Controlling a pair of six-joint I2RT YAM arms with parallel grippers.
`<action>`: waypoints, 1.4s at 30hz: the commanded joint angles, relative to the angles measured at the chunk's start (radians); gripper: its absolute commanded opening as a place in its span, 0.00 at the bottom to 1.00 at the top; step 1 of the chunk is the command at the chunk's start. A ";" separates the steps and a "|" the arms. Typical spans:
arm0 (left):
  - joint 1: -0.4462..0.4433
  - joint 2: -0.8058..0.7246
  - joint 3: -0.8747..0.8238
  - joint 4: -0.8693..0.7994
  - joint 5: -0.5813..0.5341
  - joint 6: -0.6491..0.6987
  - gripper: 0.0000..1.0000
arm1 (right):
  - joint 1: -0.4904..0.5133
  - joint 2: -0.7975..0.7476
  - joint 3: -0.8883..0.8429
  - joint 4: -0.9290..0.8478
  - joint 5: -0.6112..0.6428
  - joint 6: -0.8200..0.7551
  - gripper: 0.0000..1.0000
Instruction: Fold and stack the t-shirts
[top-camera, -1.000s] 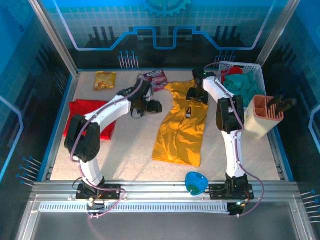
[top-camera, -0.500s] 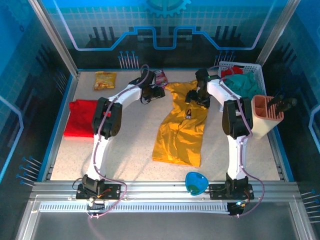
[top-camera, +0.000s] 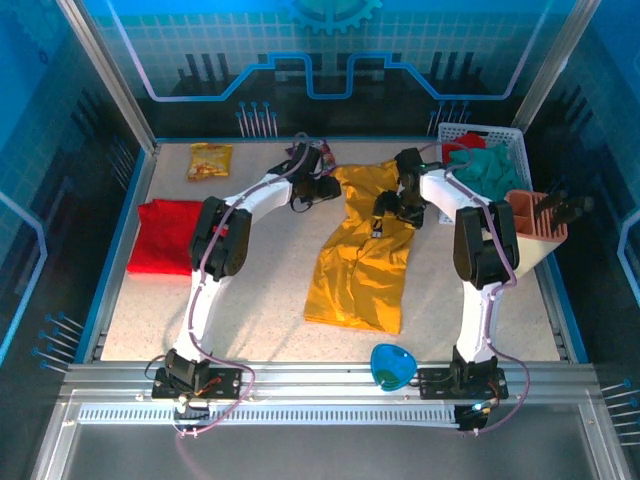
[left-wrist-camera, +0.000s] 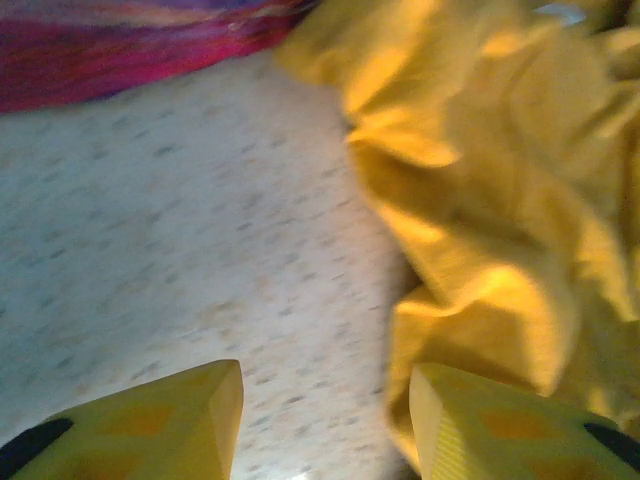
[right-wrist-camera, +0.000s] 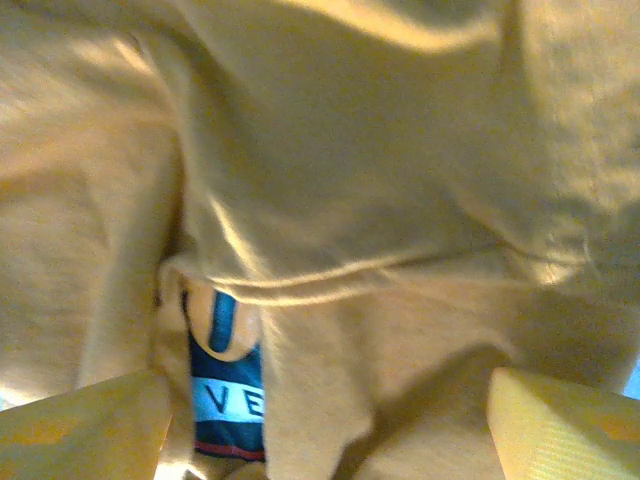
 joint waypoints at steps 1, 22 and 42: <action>-0.026 0.059 0.121 -0.015 0.064 -0.029 0.49 | 0.003 -0.074 -0.036 0.011 0.008 0.017 0.82; -0.082 0.511 0.703 0.090 0.206 -0.317 0.49 | -0.004 -0.286 -0.237 0.022 -0.003 0.012 0.81; 0.002 -0.160 0.043 -0.019 0.273 0.020 0.58 | 0.032 0.185 0.388 -0.027 0.101 -0.133 0.82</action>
